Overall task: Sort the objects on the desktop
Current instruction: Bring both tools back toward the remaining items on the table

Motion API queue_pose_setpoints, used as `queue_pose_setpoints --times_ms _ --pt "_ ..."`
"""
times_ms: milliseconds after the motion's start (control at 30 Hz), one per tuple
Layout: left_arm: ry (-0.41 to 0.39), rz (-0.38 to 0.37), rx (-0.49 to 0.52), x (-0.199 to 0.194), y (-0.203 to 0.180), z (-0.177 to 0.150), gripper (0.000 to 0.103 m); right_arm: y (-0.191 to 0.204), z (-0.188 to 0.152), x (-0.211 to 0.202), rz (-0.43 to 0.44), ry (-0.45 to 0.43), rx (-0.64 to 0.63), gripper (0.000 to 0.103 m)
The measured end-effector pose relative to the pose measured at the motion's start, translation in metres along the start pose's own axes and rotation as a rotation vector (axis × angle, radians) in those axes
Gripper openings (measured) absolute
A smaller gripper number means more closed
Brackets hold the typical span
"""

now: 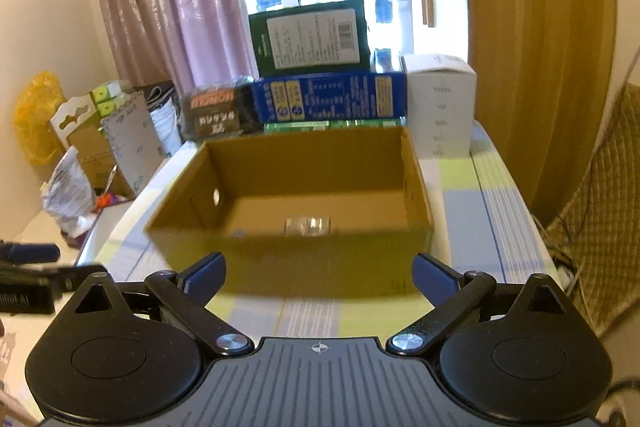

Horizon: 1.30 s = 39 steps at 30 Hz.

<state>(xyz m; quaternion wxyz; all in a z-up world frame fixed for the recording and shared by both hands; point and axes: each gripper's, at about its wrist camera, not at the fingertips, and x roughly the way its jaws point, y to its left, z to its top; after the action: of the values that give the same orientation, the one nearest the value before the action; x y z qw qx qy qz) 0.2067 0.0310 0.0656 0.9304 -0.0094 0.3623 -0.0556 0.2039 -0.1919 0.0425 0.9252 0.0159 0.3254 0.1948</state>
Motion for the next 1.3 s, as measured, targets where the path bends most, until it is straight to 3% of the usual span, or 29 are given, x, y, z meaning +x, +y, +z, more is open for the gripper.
queue_pose_setpoints --times_ms 300,533,767,1300 --pt "0.032 -0.003 -0.021 -0.045 -0.009 -0.068 0.097 -0.013 -0.090 -0.067 -0.022 0.041 0.151 0.101" --pt "0.068 -0.019 -0.005 -0.055 -0.024 -0.109 0.100 -0.018 -0.133 -0.084 -0.061 0.094 0.180 0.101" --pt "0.099 -0.029 -0.004 -0.056 -0.029 -0.132 0.100 -0.020 -0.148 -0.092 -0.067 0.101 0.190 0.101" --pt "0.130 -0.030 0.009 -0.041 -0.033 -0.136 0.100 -0.014 -0.142 -0.067 -0.080 0.144 0.169 0.101"
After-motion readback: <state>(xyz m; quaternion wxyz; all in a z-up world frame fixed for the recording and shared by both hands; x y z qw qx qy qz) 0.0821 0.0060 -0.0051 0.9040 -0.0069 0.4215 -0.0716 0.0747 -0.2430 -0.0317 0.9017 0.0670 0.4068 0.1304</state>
